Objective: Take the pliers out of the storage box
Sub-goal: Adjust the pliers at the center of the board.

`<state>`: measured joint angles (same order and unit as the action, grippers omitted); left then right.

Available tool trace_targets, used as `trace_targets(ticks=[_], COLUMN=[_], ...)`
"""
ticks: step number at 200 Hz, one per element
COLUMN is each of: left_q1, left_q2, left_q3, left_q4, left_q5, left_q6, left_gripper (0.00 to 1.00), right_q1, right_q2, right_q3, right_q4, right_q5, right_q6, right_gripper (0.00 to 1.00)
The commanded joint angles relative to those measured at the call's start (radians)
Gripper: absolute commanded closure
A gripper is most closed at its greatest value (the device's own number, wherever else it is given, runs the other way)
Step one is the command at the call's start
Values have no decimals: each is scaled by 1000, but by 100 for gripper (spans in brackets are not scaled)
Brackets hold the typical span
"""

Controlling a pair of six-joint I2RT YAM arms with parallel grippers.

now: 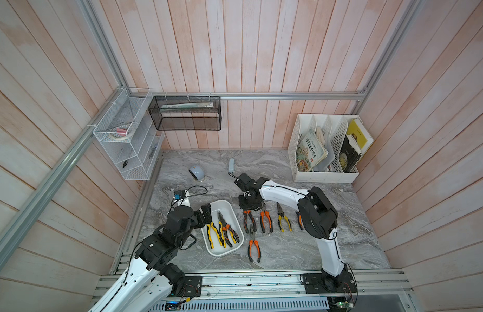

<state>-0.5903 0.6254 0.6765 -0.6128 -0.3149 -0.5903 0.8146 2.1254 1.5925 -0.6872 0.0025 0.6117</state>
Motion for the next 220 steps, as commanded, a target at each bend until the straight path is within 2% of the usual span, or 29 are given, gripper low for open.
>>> trace_targets(ticks=[1,149,165,199,220], left_q1=[-3,-3,-3,-3,-3], left_q2=[-1,-1,-2,-4,-3], left_q3=[-2,-2,-1,-1,-2], left_q4=[4,5,6,5,5], left_q5=[1,5,4,4,4], left_q6=[6,7,7,7,6], left_gripper=[0,0,0,0,0], right_q1=[-6,-48,-49,-49,-49], right_q2=[14,-28,-32,-50,-103], right_q3=[7,-46,-39,-26,-35], right_q4=[-61,-81,-83,-98,-104], right_q5=[56,67,66,55,50], right_q6=[-24,34,34,35,50], right_gripper=[74,81,76,52,47])
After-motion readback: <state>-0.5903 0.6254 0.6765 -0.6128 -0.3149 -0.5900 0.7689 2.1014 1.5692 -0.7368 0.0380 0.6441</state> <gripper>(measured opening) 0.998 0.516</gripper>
